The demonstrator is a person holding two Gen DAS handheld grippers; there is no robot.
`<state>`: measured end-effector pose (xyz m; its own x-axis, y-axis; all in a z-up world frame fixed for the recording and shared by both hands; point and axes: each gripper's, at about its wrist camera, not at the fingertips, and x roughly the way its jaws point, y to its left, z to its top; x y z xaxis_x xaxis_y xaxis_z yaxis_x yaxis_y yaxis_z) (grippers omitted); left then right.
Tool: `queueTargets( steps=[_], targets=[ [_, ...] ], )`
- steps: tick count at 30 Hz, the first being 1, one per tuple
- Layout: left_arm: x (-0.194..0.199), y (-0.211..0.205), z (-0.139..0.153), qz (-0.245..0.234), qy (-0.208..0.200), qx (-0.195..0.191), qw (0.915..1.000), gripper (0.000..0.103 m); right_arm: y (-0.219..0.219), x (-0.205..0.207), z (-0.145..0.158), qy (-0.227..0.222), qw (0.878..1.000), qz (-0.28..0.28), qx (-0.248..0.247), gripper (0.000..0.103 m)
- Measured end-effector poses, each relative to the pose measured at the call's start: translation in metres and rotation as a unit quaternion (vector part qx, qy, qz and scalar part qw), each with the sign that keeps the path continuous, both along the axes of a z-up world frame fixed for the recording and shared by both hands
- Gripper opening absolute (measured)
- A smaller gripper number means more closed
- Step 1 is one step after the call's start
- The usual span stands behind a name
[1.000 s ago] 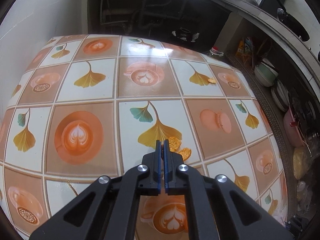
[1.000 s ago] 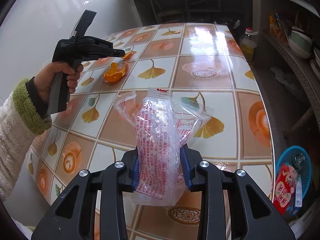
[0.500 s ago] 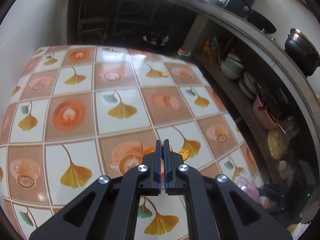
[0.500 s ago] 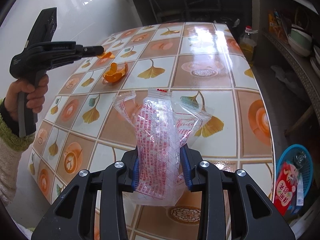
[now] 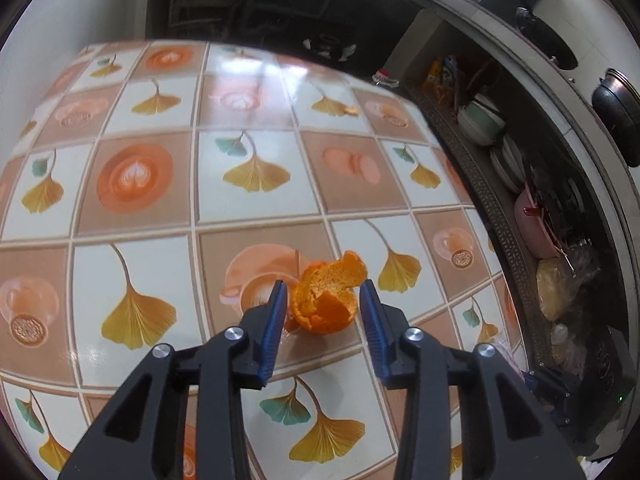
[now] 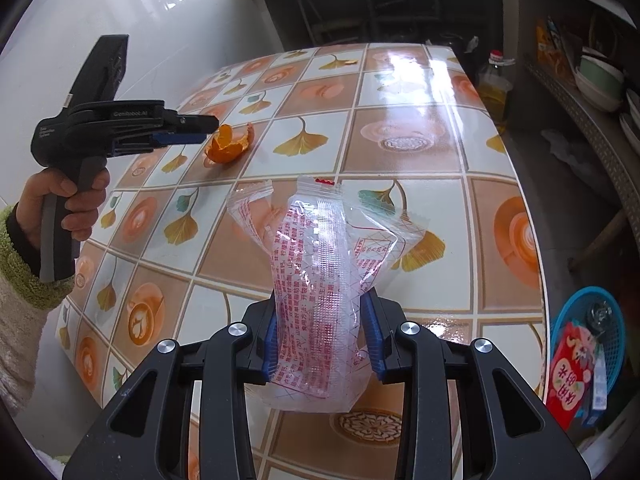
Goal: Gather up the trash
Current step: 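Grasp the orange peel with the left tool while the right tool holds the bag, then carry the plastic bag and orange peel over the blue wastebasket with both tools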
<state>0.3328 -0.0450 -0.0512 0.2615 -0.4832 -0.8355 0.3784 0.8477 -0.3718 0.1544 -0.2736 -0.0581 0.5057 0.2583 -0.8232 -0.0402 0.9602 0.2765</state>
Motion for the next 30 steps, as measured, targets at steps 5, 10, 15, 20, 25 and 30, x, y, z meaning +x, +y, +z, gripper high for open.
queueTargets(
  steps=[5, 10, 15, 20, 25, 30],
  targets=[
    [0.004, 0.004, -0.016, 0.016, 0.038, -0.012, 0.9991, 0.036, 0.001, 0.0, 0.0, 0.0, 1.0, -0.001, 0.002, 0.033],
    [-0.003, -0.003, -0.016, -0.001, 0.024, 0.001, 0.9997, 0.02, 0.0, -0.001, 0.0, -0.001, 1.0, -0.002, 0.005, 0.033],
    [-0.008, -0.007, -0.01, -0.012, -0.004, 0.018, 0.9998, 0.012, -0.001, -0.003, 0.0, -0.005, 1.0, -0.002, 0.007, 0.033],
    [-0.018, -0.009, -0.001, -0.017, -0.018, 0.021, 0.9995, 0.01, -0.004, -0.007, 0.003, -0.01, 1.0, -0.001, 0.009, 0.031],
    [-0.033, -0.018, 0.019, -0.028, -0.033, 0.008, 0.9991, 0.01, -0.012, -0.015, 0.01, -0.016, 1.0, -0.01, 0.018, 0.03],
    [-0.055, -0.049, 0.044, -0.064, -0.051, -0.012, 0.9966, 0.01, -0.035, -0.032, 0.021, -0.034, 0.998, -0.038, 0.041, 0.028]
  ],
)
